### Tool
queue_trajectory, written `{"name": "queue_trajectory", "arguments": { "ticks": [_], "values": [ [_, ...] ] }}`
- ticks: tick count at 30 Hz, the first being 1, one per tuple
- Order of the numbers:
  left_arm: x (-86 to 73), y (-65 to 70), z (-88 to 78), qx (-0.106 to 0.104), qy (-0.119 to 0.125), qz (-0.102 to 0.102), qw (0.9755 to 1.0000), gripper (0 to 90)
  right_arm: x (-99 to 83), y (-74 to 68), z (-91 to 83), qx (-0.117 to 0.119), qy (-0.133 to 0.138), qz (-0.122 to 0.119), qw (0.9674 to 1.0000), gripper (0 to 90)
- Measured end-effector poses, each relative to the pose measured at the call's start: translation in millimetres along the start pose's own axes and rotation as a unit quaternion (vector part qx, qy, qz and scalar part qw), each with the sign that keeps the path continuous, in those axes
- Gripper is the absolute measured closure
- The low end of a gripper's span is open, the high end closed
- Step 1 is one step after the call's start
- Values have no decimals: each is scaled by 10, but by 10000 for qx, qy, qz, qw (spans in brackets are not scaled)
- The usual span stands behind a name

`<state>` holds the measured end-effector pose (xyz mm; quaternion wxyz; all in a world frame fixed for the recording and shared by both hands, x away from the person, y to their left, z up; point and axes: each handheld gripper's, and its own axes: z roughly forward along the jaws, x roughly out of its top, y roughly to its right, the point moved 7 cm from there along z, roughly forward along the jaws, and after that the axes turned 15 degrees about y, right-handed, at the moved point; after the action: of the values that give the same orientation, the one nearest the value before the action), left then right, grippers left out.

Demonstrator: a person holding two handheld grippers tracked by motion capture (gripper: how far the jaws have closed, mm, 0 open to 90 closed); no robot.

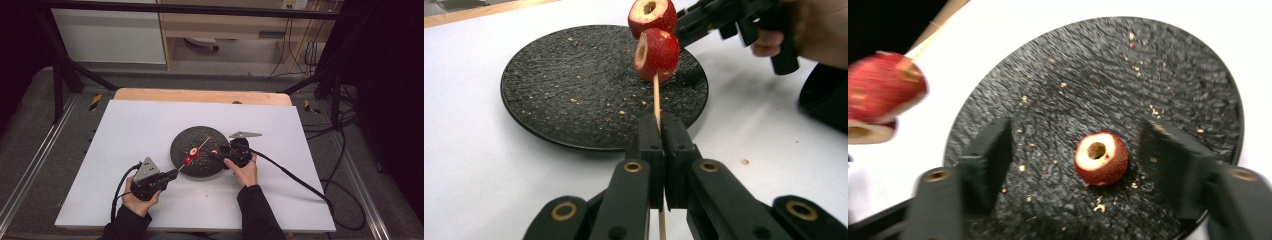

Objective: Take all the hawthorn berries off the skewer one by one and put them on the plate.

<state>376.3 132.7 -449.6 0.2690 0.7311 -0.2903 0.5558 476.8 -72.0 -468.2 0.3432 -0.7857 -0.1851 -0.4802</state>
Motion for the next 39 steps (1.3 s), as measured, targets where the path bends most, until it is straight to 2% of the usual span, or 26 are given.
{"name": "queue_trajectory", "arguments": {
  "ticks": [1, 2, 3, 7, 13, 19, 22, 29, 34, 39],
  "values": [
    [-1, 3, 1, -2, -1, 4, 10000, 879, 0, 0, 0, 0, 0, 0, 10000, 264],
    [-1, 9, 3, -9, -3, -4, 10000, 879, 25, -35, -54, 47, 21, -66, 10000, 187],
    [-1, 14, 4, -15, -4, 1, 10000, 879, 31, -52, -80, 57, 34, -79, 9999, 160],
    [-10, 33, 14, -41, -28, 15, 10000, 879, 26, -115, -197, 169, 101, -97, 9998, 99],
    [-34, 86, 50, -101, -86, 62, 9999, 879, -30, -181, -375, 330, 208, 11, 9992, 62],
    [-50, 155, 90, -174, -126, 102, 9997, 879, -71, -252, -440, 486, 216, 91, 9985, 65],
    [-63, 202, 112, -229, -156, 141, 9995, 879, -75, -307, -451, 614, 302, 187, 9975, 90],
    [-83, 316, 166, -351, -205, 218, 9989, 879, -95, -349, -450, 695, 343, 285, 9966, 179],
    [-97, 373, 195, -420, -240, 274, 9985, 879, -128, -385, -426, 805, 366, 403, 9953, 321],
    [-104, 415, 207, -452, -242, 315, 9982, 879, -140, -401, -425, 914, 340, 463, 9942, 412]
  ]
}}
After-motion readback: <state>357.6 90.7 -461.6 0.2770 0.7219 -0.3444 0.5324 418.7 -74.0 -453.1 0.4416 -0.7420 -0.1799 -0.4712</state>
